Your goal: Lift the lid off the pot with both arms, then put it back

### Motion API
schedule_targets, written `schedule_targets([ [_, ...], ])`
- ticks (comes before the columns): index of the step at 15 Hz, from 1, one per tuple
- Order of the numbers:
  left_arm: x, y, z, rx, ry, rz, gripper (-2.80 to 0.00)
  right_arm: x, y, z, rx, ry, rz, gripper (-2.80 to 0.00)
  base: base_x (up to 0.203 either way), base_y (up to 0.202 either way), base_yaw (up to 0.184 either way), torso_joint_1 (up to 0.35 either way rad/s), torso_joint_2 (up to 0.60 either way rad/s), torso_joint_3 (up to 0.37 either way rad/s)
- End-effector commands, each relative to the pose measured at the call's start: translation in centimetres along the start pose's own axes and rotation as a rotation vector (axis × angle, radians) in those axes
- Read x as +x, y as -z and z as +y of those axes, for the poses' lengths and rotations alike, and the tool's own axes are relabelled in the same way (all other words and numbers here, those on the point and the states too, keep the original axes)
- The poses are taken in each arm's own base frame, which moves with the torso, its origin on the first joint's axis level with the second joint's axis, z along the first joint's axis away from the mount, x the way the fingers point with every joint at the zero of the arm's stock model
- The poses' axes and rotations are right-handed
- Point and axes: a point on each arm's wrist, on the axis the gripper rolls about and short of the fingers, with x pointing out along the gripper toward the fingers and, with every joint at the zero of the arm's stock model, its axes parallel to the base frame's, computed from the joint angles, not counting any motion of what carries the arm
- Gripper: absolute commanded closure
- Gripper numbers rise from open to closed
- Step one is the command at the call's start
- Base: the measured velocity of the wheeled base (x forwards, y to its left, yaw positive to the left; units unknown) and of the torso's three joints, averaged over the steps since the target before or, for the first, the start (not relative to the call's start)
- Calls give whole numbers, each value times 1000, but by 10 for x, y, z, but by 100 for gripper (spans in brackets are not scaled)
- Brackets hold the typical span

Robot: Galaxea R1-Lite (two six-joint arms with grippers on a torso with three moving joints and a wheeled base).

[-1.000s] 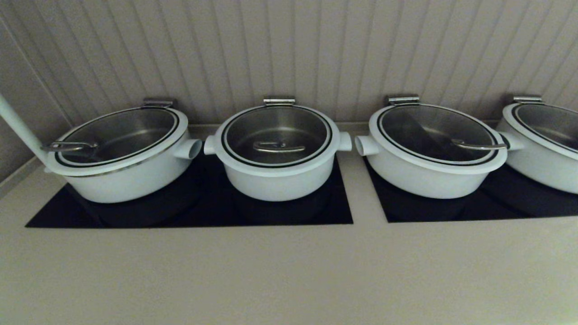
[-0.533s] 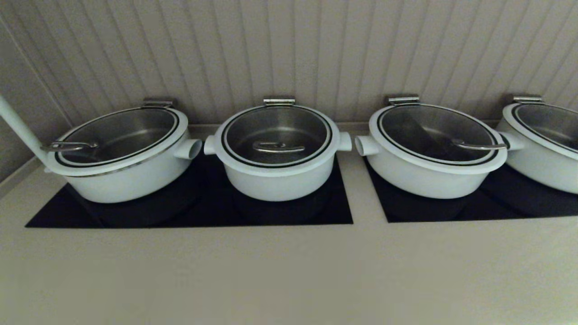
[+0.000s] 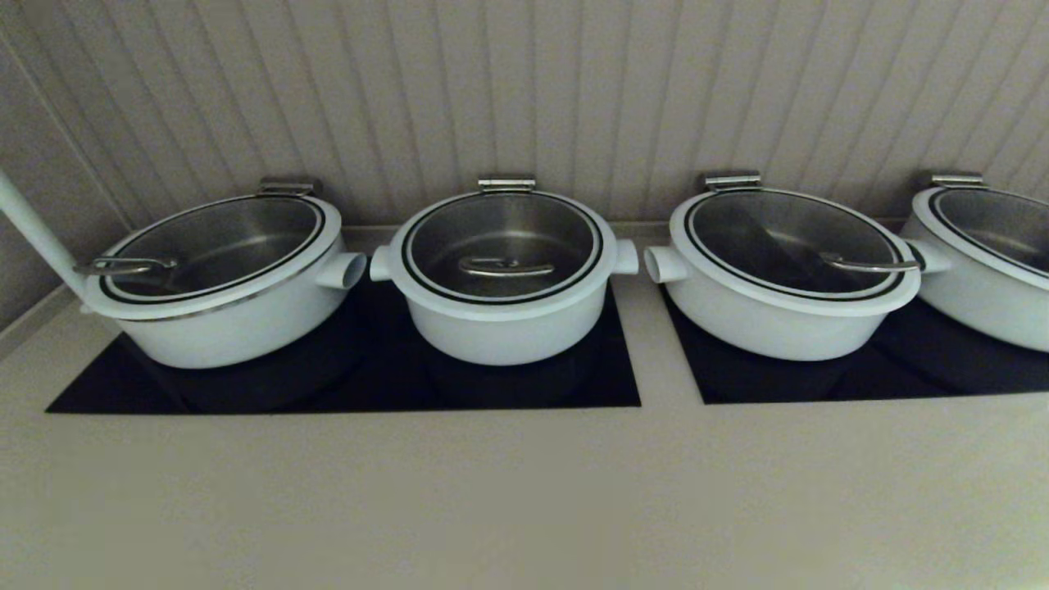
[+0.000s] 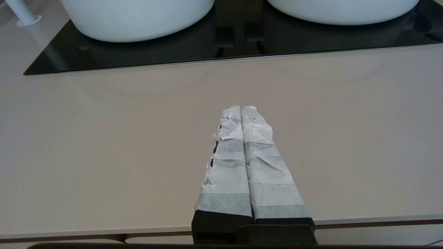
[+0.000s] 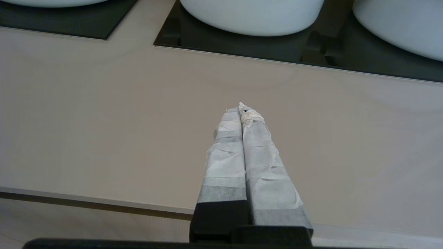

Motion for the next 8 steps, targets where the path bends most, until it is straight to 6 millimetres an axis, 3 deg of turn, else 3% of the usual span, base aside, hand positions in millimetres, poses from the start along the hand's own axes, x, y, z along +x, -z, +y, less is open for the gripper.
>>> schedule_targets([
  [1, 0, 0, 0, 1, 0, 0, 0, 0, 0, 0, -1, -1, 2, 0, 0, 0, 0, 0, 0, 0],
  [8, 0, 0, 0, 4, 2, -1, 0, 0, 0, 0, -11, -1, 2, 0, 0, 0, 0, 0, 0, 0],
])
